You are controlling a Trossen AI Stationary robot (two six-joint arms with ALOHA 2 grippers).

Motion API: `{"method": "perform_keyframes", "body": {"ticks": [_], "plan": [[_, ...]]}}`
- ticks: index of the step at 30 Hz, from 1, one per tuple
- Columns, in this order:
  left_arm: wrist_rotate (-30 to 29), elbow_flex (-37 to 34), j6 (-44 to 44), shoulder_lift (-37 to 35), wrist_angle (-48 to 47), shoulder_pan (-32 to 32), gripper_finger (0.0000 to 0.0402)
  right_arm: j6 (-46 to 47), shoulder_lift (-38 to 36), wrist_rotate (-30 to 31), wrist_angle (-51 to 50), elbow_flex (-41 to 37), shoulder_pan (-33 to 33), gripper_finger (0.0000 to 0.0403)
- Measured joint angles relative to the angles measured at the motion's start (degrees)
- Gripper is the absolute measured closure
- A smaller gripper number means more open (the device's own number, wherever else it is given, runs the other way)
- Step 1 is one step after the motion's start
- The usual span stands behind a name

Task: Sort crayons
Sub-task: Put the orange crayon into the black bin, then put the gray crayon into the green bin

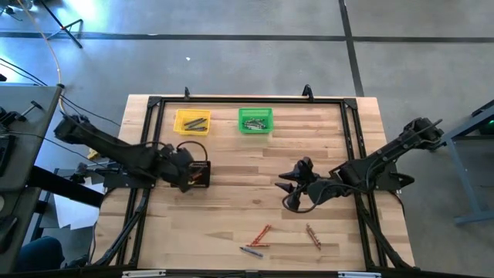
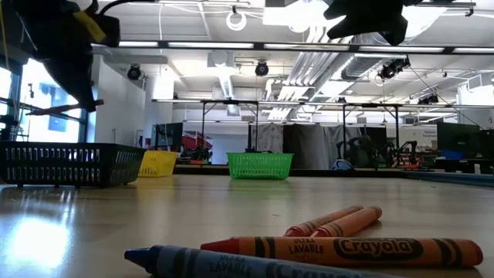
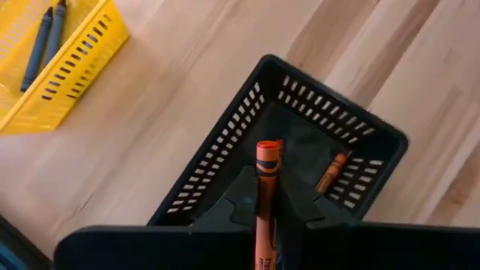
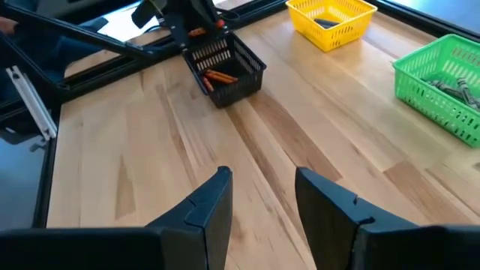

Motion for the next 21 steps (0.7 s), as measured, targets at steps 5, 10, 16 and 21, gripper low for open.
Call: {"method": "perform_keyframes", "body": {"ticks": [5, 10, 16, 21], "plan": [[0.1, 0.0, 0.0, 3.4, 0.4, 0.0, 0.0384, 0.0, 0.0, 0.0, -0.3, 0.0, 0.0, 0.0263], [0.2, 0.0, -0.4, 7.0, 0.8, 0.0, 0.0373, 0.0, 0.0, 0.0, -0.6, 0.0, 0.0, 0.0263], [0.3, 0.0, -0.4, 8.9, 0.8, 0.0, 0.0344, 0.3, 0.0, -0.5, -1.0, 0.0, 0.0, 0.0263], [0.4, 0.0, -0.3, 8.8, 0.8, 0.0, 0.032, 4.9, 0.0, -5.6, -4.0, 0.0, 0.0, 0.0263]]}}
